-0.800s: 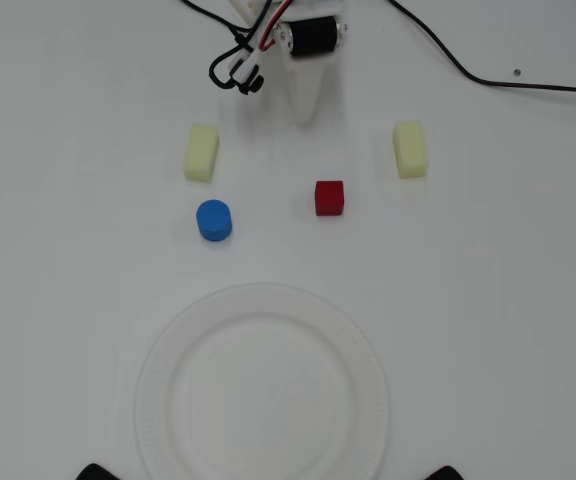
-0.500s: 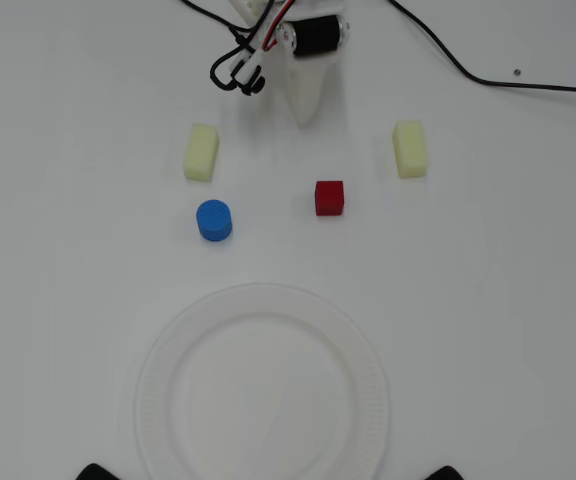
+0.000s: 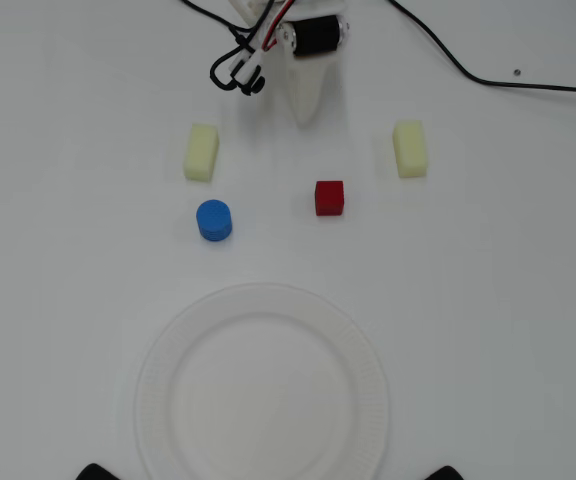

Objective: Grasp a red block and put it in the dish.

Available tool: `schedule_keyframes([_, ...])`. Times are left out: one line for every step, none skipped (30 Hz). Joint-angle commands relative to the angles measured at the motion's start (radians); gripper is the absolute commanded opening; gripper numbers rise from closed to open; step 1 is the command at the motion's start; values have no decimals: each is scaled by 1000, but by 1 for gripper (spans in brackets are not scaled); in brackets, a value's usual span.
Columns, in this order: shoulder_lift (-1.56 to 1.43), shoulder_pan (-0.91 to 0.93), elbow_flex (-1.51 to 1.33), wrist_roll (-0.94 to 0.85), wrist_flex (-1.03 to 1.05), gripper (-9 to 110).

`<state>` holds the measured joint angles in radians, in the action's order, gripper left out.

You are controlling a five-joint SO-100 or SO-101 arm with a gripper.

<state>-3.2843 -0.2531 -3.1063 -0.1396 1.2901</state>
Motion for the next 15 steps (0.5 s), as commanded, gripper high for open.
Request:
schedule_keyframes([-164,23,-5,12,2,0])
schedule_keyframes([-147,29,31,11,2,0])
schedule_keyframes([-106,34,74,8,-5,0])
schedule_keyframes([-35,38,123,5,-18,0])
schedule_keyframes([55,48,181,3,-37,0])
schedule_keyframes([161,60,244,5,-55,0])
schedule_keyframes([265,71,308,5,-69,0])
schedule_keyframes([357,77,370,3,-75,0])
schedule_keyframes([433,78,423,-2,-80,0])
schedule_keyframes([491,77,469,-8,-84,0])
schedule_keyframes([537,71,511,-12,-86,0])
schedule_keyframes([580,60,548,-15,-87,0])
schedule_keyframes([626,49,588,-18,-87,0])
schedule_keyframes([675,38,630,-18,-87,0])
schedule_keyframes([732,28,676,-15,-86,0])
